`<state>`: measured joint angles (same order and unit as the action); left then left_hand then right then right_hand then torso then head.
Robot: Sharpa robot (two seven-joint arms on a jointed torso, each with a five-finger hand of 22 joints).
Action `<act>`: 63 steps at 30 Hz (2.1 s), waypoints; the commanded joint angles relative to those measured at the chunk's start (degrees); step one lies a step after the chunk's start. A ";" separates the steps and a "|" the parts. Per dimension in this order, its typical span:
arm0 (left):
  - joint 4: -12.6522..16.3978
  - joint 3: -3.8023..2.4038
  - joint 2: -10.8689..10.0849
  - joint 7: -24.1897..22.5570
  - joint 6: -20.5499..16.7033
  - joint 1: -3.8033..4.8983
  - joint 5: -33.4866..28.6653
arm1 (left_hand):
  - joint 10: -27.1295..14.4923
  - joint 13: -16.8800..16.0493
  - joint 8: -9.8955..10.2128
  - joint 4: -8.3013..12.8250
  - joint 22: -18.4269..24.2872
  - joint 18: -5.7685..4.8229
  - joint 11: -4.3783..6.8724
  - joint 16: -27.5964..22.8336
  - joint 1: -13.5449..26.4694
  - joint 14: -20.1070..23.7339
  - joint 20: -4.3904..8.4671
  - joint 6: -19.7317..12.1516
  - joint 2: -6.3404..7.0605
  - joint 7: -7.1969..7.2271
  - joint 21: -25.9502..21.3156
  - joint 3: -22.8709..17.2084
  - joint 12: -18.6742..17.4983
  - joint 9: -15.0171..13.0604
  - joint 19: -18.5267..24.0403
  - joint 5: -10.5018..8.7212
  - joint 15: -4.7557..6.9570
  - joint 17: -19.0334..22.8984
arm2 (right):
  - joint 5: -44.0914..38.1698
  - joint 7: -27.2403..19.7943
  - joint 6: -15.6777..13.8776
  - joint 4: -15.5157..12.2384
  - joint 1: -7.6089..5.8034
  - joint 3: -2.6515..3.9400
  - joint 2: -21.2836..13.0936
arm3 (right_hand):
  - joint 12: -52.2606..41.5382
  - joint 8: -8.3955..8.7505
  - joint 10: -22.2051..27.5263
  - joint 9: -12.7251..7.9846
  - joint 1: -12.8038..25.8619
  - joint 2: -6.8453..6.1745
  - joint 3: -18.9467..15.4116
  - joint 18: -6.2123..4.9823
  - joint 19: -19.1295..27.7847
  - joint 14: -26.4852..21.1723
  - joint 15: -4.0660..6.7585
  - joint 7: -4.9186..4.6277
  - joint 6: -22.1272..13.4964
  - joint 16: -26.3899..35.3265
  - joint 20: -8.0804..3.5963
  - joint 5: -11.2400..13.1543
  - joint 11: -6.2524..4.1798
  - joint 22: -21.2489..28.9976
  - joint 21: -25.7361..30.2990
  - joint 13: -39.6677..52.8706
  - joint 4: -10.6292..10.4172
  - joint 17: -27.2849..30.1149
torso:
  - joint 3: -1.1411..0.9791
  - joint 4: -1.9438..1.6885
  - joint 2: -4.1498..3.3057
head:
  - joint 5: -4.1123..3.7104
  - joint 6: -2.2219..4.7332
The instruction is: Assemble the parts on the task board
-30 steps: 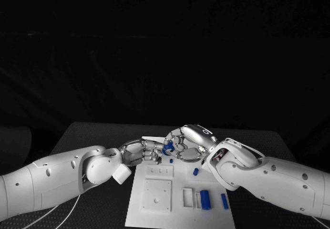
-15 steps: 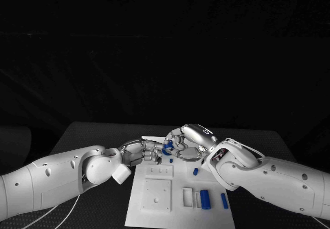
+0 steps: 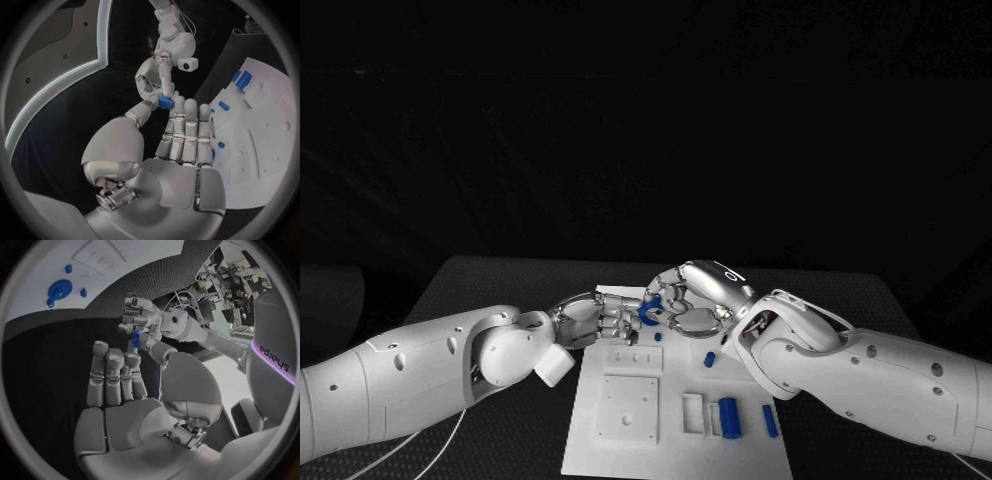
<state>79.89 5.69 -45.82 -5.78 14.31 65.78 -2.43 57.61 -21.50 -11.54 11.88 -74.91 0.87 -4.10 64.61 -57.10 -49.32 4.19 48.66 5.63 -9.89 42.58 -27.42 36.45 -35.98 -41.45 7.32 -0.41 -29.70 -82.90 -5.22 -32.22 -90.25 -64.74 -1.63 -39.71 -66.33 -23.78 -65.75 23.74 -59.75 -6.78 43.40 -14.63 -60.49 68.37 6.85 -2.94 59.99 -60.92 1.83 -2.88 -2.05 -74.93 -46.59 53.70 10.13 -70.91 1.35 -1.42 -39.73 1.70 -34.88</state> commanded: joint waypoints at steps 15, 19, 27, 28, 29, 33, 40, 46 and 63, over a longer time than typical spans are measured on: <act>-1.07 -0.07 -0.40 0.83 -1.25 0.12 3.58 | -4.24 -0.75 2.59 -6.40 -1.29 0.78 -2.13 1.18 4.62 3.68 0.01 -8.59 8.67 -2.44 -0.40 -1.30 2.17 1.02 2.06 -2.18 -1.15 -0.33 | 12.58 0.69 1.93 0.50 0.08 -0.01 -0.86 | -0.24 -0.03 -0.22 1.62 0.29 0.86 0.01 -0.37 0.17 -0.02 0.40 -1.11 1.33 -0.61 -0.23 0.09 -0.19 -0.80 -0.55 0.53 0.92 -0.15 | -0.01 -0.04 0.02 | -0.05 0.03; -1.28 -0.05 -0.78 -2.66 -6.81 0.24 10.22 | -4.56 -0.87 2.40 -7.43 -1.26 0.91 -2.18 1.33 4.73 3.89 -0.08 -8.85 9.47 -2.48 -0.05 -1.73 2.50 0.81 2.31 -3.79 -1.24 -0.36 | 20.27 1.85 3.53 1.10 0.07 0.00 -1.55 | -0.24 -0.03 -0.22 1.63 0.31 0.89 0.00 -0.37 0.18 -0.03 0.40 -1.11 1.32 -0.63 -0.23 0.09 -0.19 -0.81 -0.56 0.56 0.96 -0.15 | 0.01 0.00 0.03 | -0.06 0.18; 0.83 -0.04 -1.49 -15.44 -25.54 0.35 40.00 | -5.70 -1.18 -0.64 -3.67 -1.20 0.95 -1.58 1.74 -0.39 4.83 -0.60 -5.01 6.97 -1.53 0.71 -0.80 3.55 -0.65 3.88 -3.79 -1.65 -0.33 | 39.35 6.50 11.38 3.36 -0.01 0.00 -2.69 | -0.18 0.07 0.04 1.87 1.01 1.76 -0.27 -0.37 0.52 -0.38 0.36 -1.22 1.03 -0.87 -0.15 0.09 -0.08 -0.78 -0.69 1.12 1.95 -0.16 | 0.07 0.06 0.08 | -0.32 0.81; 1.36 -0.04 -1.57 -16.28 -27.07 0.35 42.29 | -5.53 -1.17 -1.12 -1.69 -1.17 1.01 -1.40 1.89 -2.48 4.59 -0.55 -4.19 5.92 -1.26 1.02 -0.65 3.80 -0.73 3.78 -2.82 -1.55 -0.27 | 41.79 7.12 12.39 3.72 -0.08 0.00 -2.74 | -0.16 0.09 0.10 1.91 1.16 1.94 -0.30 -0.37 0.60 -0.45 0.34 -1.23 0.98 -0.90 -0.13 0.08 -0.06 -0.77 -0.71 1.23 2.13 -0.15 | 0.07 0.04 0.08 | -0.44 0.92; 1.83 -0.04 -1.67 -17.23 -28.45 0.36 45.03 | -5.78 -0.94 -1.71 -0.26 -1.06 0.97 -1.40 1.60 -3.87 4.74 -0.56 -3.06 5.27 -0.87 1.05 -0.52 3.59 -0.82 3.92 -2.44 -1.60 -0.03 | 44.31 7.88 13.49 4.17 -0.20 0.00 -2.75 | -0.15 0.11 0.15 1.97 1.33 2.16 -0.34 -0.37 0.67 -0.52 0.33 -1.26 0.94 -0.96 -0.10 0.09 -0.04 -0.77 -0.75 1.37 2.37 -0.14 | 0.07 0.00 0.09 | -0.52 1.00; 2.62 -0.04 -1.50 -17.43 -30.58 0.88 50.39 | -5.67 0.32 -2.25 1.78 -0.70 0.88 -1.55 0.81 -5.73 4.41 -0.74 -1.46 4.00 -0.15 0.87 -0.43 2.40 -0.47 4.03 -2.07 -1.81 0.71 | 48.98 10.02 17.69 5.52 -0.66 0.00 -2.60 | -0.11 0.19 0.27 2.08 1.76 2.63 -0.44 -0.37 0.85 -0.69 0.29 -1.30 0.80 -1.11 -0.05 0.08 0.01 -0.75 -0.82 1.66 2.95 -0.12 | 0.01 0.03 0.07 | -0.52 1.26; 1.49 0.01 -0.17 -12.95 -27.33 2.08 49.35 | -3.65 1.61 -2.10 -1.39 -0.23 1.23 -0.88 0.54 -1.63 2.91 -0.31 -0.70 3.33 0.17 0.93 0.60 1.44 0.26 2.89 -3.52 -1.39 1.23 | 54.37 12.44 24.22 7.02 -1.25 -0.01 -2.36 | -0.06 0.26 0.41 2.20 2.19 3.12 -0.52 -0.37 1.03 -0.87 0.24 -1.36 0.68 -1.26 0.01 0.09 0.07 -0.74 -0.91 1.95 3.55 -0.12 | -0.09 0.14 -0.02 | -0.50 1.40; 1.20 0.09 1.02 -6.94 -20.66 2.64 38.53 | -2.14 2.98 -1.66 -9.87 0.41 1.58 -0.55 0.20 8.12 2.00 0.20 -0.52 3.22 0.22 0.48 2.68 0.19 1.17 2.41 -4.03 -0.77 1.67 | 57.03 13.38 26.73 7.59 -1.46 -0.01 -2.30 | -0.07 0.39 0.65 2.37 2.92 3.91 -0.76 -0.37 1.36 -1.21 0.12 -1.47 0.45 -1.57 0.13 0.09 0.17 -0.76 -1.07 2.44 4.53 -0.14 | -0.10 0.09 -0.03 | -0.47 1.15; 2.28 1.74 2.22 0.26 -9.14 3.67 27.70 | 0.10 4.13 -2.36 -28.78 -0.45 1.83 0.63 2.31 5.88 1.44 1.77 1.51 -7.43 1.18 1.74 18.70 0.98 3.09 2.75 -4.12 0.74 0.90 | 64.06 13.36 30.11 7.20 -1.52 -0.01 -2.47 | -0.06 0.48 0.79 2.57 3.43 4.50 -0.92 -0.37 1.55 -1.47 0.05 -1.52 0.34 -1.90 0.21 0.09 0.23 -0.75 -1.28 2.88 5.40 -0.11 | -0.03 0.00 -0.02 | -0.85 0.37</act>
<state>81.95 7.47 -43.76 -7.11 1.45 69.27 27.21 57.22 -17.44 -13.63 -16.85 -74.95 1.79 -3.46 66.60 -51.19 -47.91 3.69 49.75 -1.44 -8.70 44.15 -9.04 37.13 -32.93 -38.72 3.31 0.01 -28.76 -21.83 8.08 -4.69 -82.81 -66.26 -1.65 -42.22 -66.33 -22.94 -65.23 23.86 -56.42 -2.84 42.46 -14.62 -59.35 67.17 6.85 -3.31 59.62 -62.56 1.94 -2.61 -1.74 -74.91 -47.67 56.53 15.19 -71.00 1.27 -1.41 -39.75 0.92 -34.40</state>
